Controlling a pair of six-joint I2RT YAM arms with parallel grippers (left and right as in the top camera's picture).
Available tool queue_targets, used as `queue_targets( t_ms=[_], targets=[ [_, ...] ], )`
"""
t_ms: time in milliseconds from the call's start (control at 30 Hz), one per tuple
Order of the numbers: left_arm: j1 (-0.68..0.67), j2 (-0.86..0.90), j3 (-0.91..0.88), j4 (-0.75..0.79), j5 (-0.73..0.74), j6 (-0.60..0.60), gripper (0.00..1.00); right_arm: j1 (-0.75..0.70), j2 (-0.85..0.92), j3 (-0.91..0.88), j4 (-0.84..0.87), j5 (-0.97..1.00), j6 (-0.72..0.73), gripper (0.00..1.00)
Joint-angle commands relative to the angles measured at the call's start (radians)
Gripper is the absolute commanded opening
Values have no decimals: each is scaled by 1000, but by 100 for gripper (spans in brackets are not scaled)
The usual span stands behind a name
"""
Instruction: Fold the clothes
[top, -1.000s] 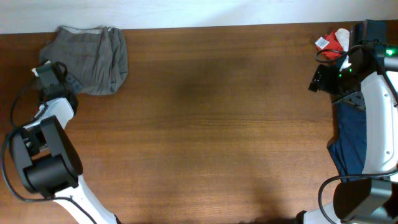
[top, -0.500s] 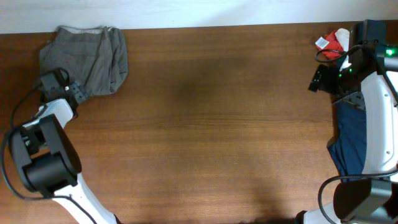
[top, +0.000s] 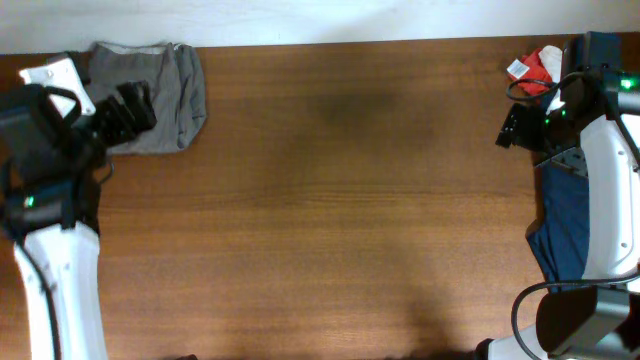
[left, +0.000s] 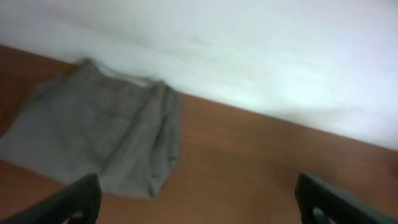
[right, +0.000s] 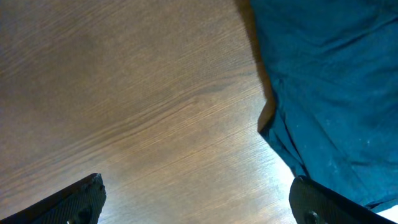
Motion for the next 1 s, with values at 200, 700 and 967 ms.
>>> queue_targets(
  t_ms=[200, 700, 967],
  targets=[
    [0, -217, -6, -489, 153, 8, 99, -4, 1, -2, -3, 3, 2, 98],
    [0, -222, -6, -528, 153, 8, 99, -4, 1, -2, -3, 3, 2, 98],
    [0, -301, -6, -531, 153, 8, 99, -4, 1, -2, -3, 3, 2, 98]
  ],
)
